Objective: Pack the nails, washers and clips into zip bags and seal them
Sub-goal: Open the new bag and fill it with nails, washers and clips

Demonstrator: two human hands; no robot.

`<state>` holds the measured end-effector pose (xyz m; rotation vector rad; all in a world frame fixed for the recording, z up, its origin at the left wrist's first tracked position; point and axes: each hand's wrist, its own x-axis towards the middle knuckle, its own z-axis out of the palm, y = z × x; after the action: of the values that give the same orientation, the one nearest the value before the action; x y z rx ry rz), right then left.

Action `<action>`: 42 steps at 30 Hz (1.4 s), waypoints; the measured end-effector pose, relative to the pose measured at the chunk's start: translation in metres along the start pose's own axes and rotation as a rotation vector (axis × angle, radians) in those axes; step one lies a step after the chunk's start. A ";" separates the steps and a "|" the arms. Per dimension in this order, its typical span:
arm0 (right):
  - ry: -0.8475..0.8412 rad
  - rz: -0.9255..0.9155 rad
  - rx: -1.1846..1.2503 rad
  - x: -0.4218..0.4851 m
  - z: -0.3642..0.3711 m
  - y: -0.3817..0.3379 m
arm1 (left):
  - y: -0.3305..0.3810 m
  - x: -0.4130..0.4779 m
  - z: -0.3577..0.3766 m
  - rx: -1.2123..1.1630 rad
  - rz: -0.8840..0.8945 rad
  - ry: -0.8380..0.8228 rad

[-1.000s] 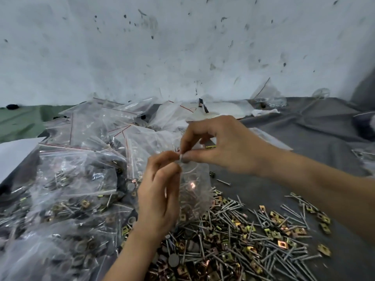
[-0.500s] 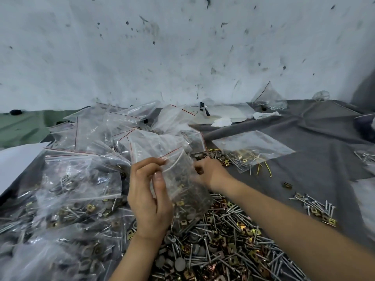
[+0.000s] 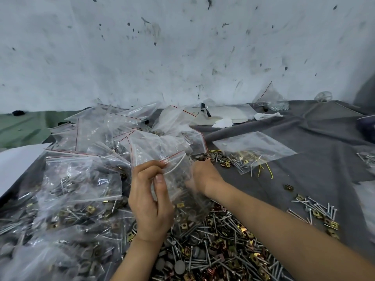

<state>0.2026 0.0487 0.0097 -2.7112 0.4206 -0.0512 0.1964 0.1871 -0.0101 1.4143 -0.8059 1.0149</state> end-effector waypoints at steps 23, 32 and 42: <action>0.073 -0.085 0.278 -0.012 -0.014 0.008 | -0.002 -0.001 0.001 -0.018 -0.029 -0.067; 0.156 -0.223 -0.273 -0.005 0.009 -0.004 | -0.003 -0.002 0.001 -0.013 -0.020 -0.085; 0.389 -0.469 0.997 -0.035 -0.078 -0.019 | -0.005 -0.001 0.001 -0.019 -0.007 -0.086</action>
<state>0.1676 0.0462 0.0895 -1.7342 -0.1435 -0.7164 0.2005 0.1864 -0.0128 1.4514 -0.8700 0.9442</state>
